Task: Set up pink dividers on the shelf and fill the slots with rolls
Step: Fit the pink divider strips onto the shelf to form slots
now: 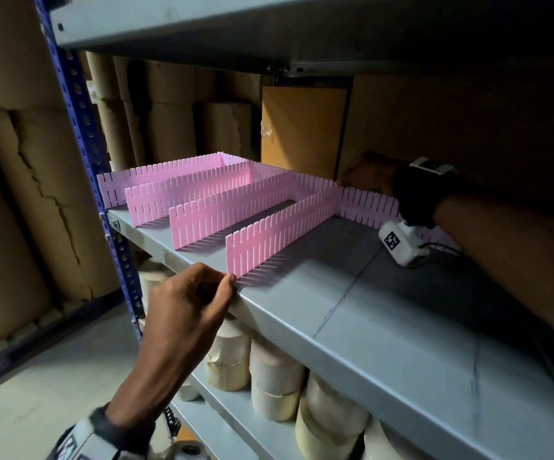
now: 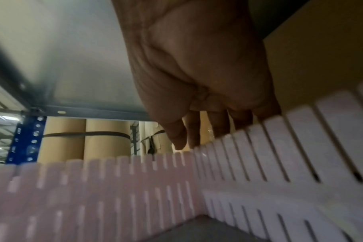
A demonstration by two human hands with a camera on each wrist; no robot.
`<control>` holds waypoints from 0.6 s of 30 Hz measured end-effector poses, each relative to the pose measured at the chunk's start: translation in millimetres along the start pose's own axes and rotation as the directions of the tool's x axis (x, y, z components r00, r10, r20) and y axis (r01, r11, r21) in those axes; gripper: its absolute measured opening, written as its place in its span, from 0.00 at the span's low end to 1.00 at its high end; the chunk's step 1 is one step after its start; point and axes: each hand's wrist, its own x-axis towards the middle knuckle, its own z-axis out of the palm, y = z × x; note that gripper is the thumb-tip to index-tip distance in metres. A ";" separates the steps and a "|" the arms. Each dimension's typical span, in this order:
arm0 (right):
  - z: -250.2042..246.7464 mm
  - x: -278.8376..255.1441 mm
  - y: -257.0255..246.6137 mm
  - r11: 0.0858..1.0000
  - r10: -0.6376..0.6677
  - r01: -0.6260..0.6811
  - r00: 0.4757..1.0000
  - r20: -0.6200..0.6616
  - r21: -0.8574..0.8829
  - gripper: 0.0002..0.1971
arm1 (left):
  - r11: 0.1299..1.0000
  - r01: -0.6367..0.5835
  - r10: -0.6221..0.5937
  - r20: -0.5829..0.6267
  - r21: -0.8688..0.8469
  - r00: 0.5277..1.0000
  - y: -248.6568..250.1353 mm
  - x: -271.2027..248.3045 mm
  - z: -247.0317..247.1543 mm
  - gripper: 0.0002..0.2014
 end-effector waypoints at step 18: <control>-45.9 -193.4 -43.9 0.986 0.163 -0.162 0.985 0.047 -0.027 0.16 | 0.905 -0.129 0.169 0.065 -0.405 0.983 29.1 -55.5 -31.2 0.01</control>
